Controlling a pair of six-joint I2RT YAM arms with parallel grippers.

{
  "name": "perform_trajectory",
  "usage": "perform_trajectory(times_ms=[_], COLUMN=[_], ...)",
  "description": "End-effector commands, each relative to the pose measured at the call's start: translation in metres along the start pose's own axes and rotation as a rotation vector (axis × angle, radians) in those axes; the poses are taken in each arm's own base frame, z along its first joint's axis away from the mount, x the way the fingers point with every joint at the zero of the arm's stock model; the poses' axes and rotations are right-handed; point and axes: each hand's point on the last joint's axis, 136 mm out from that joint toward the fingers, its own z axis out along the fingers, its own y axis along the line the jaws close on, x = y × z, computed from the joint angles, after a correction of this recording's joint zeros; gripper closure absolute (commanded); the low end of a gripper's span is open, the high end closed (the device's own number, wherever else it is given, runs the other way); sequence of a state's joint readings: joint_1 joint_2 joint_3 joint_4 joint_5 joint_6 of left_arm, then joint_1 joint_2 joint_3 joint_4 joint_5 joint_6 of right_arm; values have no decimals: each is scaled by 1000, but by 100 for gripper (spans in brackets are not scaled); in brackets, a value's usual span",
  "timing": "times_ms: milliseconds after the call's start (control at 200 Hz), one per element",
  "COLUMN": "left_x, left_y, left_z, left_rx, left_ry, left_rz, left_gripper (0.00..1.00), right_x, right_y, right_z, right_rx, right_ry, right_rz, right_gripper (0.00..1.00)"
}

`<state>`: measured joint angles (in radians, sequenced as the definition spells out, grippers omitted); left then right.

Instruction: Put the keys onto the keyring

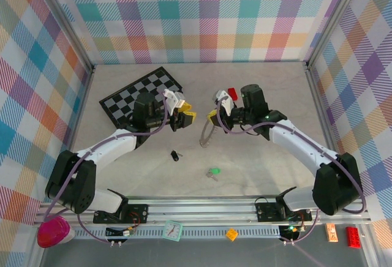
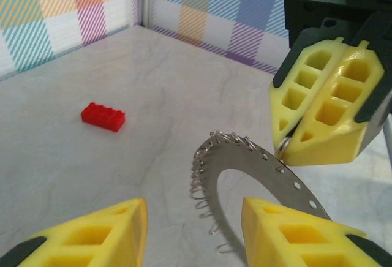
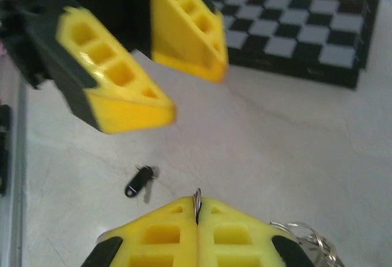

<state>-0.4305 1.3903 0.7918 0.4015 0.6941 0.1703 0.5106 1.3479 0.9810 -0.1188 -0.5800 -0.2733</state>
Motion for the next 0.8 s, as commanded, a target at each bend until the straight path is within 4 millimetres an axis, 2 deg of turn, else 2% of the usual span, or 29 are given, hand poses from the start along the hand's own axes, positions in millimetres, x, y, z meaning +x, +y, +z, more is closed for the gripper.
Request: perform_trajectory(times_ms=[0, 350, 795], left_x=[-18, -16, -12], left_y=[-26, -67, -86], left_z=[-10, -24, -20], left_rx=[97, 250, 322], left_ry=[-76, -134, -98], left_rz=[40, 139, 154], left_gripper=[59, 63, 62], right_x=[-38, -40, -38], right_y=[34, 50, 65], right_z=[-13, -15, -5], right_rx=[-147, -228, -259], right_ry=[-174, -209, -207], right_rz=[-208, -281, -339], right_gripper=[100, 100, 100])
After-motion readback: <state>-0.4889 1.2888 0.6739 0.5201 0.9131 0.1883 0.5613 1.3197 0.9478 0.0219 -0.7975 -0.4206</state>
